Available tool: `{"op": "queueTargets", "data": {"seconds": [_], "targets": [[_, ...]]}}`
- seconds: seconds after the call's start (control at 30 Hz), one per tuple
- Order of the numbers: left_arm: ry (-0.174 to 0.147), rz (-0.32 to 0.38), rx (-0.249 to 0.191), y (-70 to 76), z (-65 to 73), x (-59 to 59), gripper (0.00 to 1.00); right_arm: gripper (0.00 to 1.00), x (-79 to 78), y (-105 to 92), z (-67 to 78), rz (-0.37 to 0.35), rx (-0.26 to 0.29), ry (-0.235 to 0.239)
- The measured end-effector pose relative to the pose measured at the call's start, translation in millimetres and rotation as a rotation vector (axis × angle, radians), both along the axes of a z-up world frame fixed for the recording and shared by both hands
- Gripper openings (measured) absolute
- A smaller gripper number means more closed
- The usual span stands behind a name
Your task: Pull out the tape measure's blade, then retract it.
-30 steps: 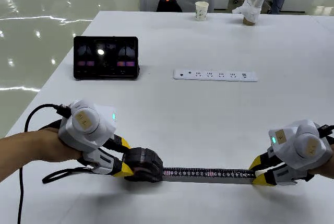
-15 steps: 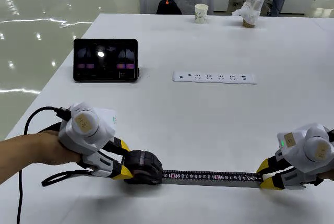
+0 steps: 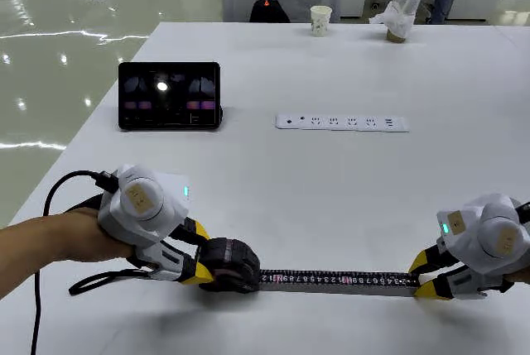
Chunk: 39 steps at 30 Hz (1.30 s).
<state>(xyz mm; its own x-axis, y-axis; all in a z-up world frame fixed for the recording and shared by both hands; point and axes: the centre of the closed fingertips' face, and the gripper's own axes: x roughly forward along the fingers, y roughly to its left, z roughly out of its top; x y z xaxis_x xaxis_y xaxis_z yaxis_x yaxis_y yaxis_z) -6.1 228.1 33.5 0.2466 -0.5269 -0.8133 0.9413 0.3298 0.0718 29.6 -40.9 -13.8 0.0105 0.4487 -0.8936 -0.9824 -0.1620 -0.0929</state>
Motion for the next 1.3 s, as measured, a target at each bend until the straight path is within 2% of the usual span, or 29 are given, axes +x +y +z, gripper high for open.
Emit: {"op": "queueTargets", "data": {"seconds": [0.23,0.43,0.7,0.93,1.3], "targets": [[-0.010,-0.020,0.034,-1.1,0.5,0.4,0.24,0.14,1.1,-1.1,1.0,0.019,-0.022,-0.026],[-0.022,0.015,0.046,6.5,3.5,4.5,0.31,0.20,2.7,-9.9,1.5,-0.006,-0.036,-0.033],[-0.009,0.045,0.060,20.5,2.1,-7.2,0.41,0.33,-2.3,-22.5,3.8,-0.076,-0.033,-0.034],[0.008,0.102,0.043,29.9,0.1,-21.8,0.49,0.40,-7.6,-32.0,6.0,-0.134,-0.014,-0.032],[0.032,0.193,0.001,37.1,-3.3,-43.3,0.60,0.49,-22.3,-35.5,13.2,-0.231,0.029,-0.022]]}}
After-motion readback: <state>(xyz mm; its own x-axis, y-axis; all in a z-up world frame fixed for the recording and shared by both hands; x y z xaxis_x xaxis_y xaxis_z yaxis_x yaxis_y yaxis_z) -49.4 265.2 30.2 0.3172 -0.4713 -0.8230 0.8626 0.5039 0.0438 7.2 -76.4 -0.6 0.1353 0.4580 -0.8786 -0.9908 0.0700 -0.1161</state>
